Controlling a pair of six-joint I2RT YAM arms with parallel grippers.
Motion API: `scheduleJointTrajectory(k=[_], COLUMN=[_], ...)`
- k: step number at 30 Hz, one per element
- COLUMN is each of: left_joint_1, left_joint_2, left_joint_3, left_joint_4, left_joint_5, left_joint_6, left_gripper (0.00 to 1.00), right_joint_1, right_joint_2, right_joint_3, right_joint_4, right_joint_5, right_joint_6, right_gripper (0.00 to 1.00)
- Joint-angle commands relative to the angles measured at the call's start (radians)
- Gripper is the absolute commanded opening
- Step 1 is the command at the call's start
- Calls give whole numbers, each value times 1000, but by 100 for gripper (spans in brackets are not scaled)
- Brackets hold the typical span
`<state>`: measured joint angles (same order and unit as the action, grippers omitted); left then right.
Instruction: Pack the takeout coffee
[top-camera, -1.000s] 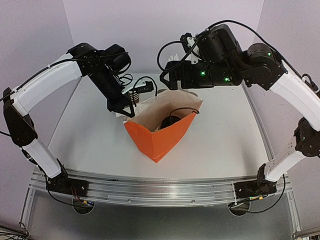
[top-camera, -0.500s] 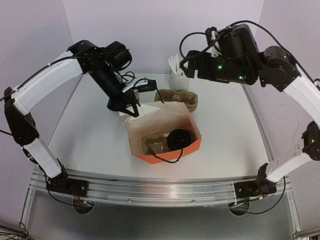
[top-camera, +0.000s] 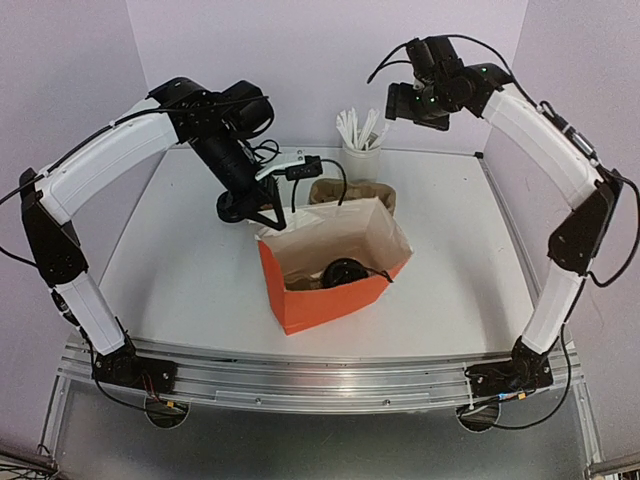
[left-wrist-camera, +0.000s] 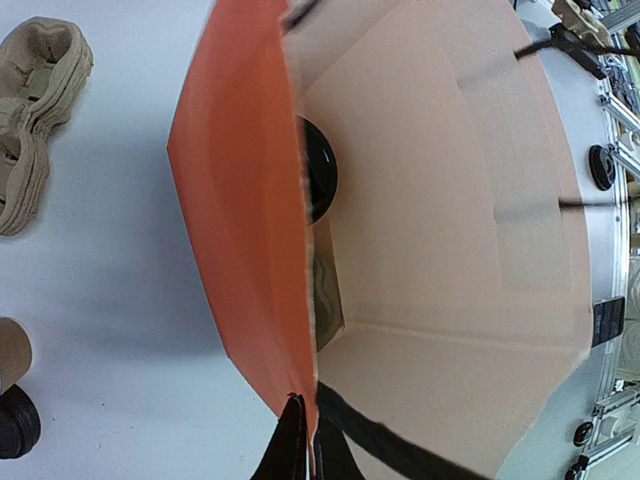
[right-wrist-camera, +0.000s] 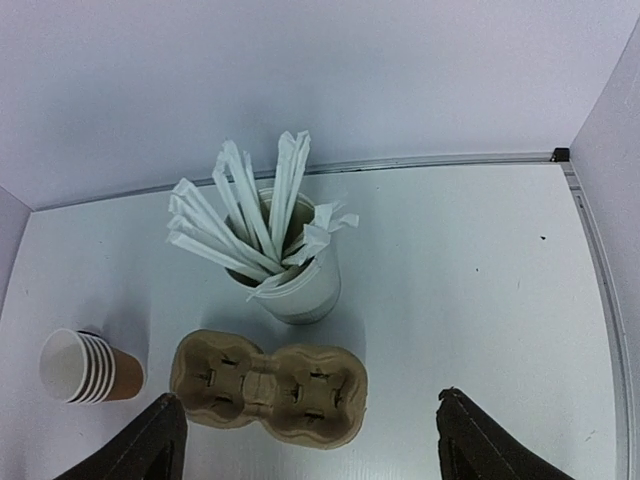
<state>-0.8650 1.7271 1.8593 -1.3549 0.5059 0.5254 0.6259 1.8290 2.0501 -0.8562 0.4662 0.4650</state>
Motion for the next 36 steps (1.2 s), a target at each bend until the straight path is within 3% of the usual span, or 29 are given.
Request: scheduleJointTrajectory(k=[1, 11, 16, 29, 31, 36], left_joint_1=[3, 23, 38, 53, 54, 55], left_joint_2=[26, 12, -8, -14, -16, -12], left_joint_3=[60, 76, 90, 77, 74, 73], left_joint_4=[-190, -149, -128, -131, -129, -126], left_joint_5=[-1, -44, -66, -78, -76, -70], left_joint_6=[-61, -78, -82, -80, -81, -82], left_gripper=[3, 18, 23, 23, 23, 23], right_joint_1=[-83, -85, -86, -86, -85, -86], right_joint_2=[153, 407, 451, 541, 541, 542], right_joint_3=[116, 299, 301, 328, 324, 341], right_joint_4=[54, 100, 116, 134, 136, 141], right_joint_5=[-188, -301, -283, -201, -193, -178], right_joint_6=[-91, -266, -308, -354, -359, -363], right_gripper=[78, 53, 49, 38, 32, 3])
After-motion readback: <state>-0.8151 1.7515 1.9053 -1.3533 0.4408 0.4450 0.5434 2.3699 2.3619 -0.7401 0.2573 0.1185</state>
